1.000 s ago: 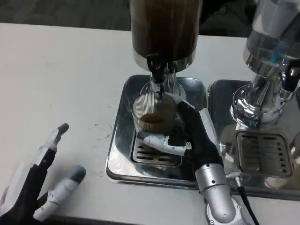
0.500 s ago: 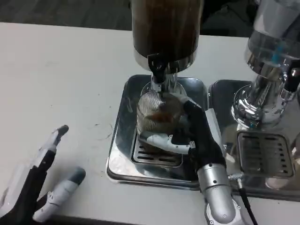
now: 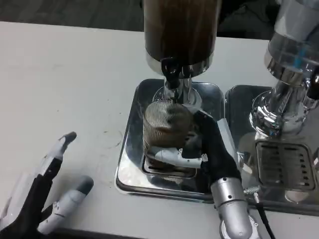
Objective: Grasp the cup under the faucet to collect the drink, then remove the cup.
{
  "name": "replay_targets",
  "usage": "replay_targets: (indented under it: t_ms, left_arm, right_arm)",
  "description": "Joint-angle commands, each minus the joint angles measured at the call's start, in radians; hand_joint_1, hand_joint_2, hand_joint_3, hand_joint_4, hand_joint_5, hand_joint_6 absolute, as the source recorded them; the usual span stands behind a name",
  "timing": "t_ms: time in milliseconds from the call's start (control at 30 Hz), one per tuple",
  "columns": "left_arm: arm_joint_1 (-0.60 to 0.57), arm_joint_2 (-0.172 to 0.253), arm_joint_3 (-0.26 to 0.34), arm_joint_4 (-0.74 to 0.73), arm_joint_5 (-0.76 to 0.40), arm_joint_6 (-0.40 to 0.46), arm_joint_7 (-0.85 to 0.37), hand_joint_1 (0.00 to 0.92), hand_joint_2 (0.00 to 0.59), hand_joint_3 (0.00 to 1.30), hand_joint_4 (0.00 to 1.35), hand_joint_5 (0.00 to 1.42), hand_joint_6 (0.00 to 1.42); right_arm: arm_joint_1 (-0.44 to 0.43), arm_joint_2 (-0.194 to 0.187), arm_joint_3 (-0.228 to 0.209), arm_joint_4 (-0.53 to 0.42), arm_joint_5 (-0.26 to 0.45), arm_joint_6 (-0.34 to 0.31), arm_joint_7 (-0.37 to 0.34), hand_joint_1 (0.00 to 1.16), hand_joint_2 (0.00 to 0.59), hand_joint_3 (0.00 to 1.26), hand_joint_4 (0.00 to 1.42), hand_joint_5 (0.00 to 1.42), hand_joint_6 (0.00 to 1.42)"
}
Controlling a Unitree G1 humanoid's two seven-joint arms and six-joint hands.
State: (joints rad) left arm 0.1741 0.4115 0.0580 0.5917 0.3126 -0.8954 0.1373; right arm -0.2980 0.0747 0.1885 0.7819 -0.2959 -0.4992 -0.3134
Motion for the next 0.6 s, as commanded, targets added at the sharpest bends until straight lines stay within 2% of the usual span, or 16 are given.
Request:
replay_targets:
  t_ms: [33,600]
  left_arm:
    - [-0.012,-0.008,-0.01,0.013,-0.01,-0.001,-0.006,0.0,0.141,0.05,0.0,0.04,0.0]
    - [-0.031,-0.017,-0.027,0.016,0.012,0.003,0.003,0.0,0.146,0.05,0.0,0.05,0.0]
  right_arm:
    - [0.021,-0.004,0.004,-0.044,-0.007,0.014,0.002,1.1,0.11,0.65,0.71,0.85,1.18]
    - [0.087,-0.044,0.018,-0.198,-0.049,0.052,0.008,1.08,0.116,0.66,0.71,0.87,1.23]
